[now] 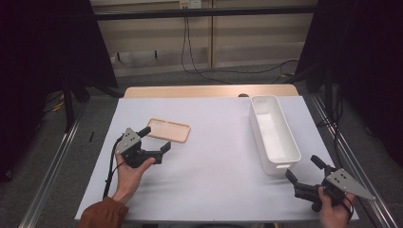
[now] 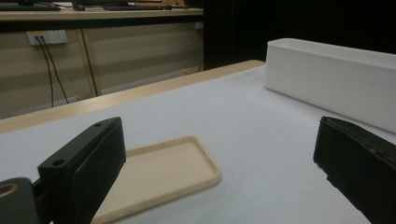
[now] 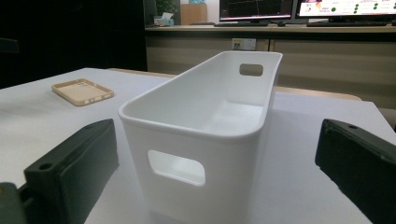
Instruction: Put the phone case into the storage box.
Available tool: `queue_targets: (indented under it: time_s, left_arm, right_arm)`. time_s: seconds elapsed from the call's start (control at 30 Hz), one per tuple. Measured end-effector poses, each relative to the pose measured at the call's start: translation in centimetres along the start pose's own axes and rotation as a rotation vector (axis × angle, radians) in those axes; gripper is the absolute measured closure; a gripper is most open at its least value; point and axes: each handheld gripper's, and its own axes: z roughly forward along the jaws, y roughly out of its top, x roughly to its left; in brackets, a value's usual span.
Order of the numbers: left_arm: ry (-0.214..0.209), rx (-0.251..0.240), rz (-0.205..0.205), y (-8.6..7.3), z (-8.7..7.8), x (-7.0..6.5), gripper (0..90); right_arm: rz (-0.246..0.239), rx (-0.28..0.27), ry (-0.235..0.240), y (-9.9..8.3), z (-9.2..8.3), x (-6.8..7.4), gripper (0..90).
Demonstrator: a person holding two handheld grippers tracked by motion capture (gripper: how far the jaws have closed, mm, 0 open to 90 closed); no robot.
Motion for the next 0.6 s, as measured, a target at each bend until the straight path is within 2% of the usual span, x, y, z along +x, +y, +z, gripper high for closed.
queue_targets:
  time_s: [0.13,0.2,0.3,0.4,0.6]
  left_arm:
    - [-0.008,-0.004,-0.002,0.4,0.9,-0.3,2.5]
    - [-0.001,0.006,0.024,0.6,1.3,-0.5,3.7]
    - [-0.018,-0.012,0.013,0.8,2.0,-0.9,4.0]
    - [-0.026,-0.006,0.035,1.1,2.6,-1.1,3.6]
    - [-0.018,-0.025,0.011,1.4,4.0,-1.1,3.6]
  right_arm:
    - [-0.002,-0.002,-0.007,0.1,-0.2,0.0,0.0]
    - [-0.003,-0.002,-0.007,0.1,-0.2,0.1,0.0]
    - [-0.005,0.0,-0.003,0.1,-0.1,0.2,0.0]
    - [-0.005,0.0,-0.003,0.1,-0.1,0.2,0.0]
    - [0.003,-0.004,0.004,0.1,-0.1,0.2,0.0]
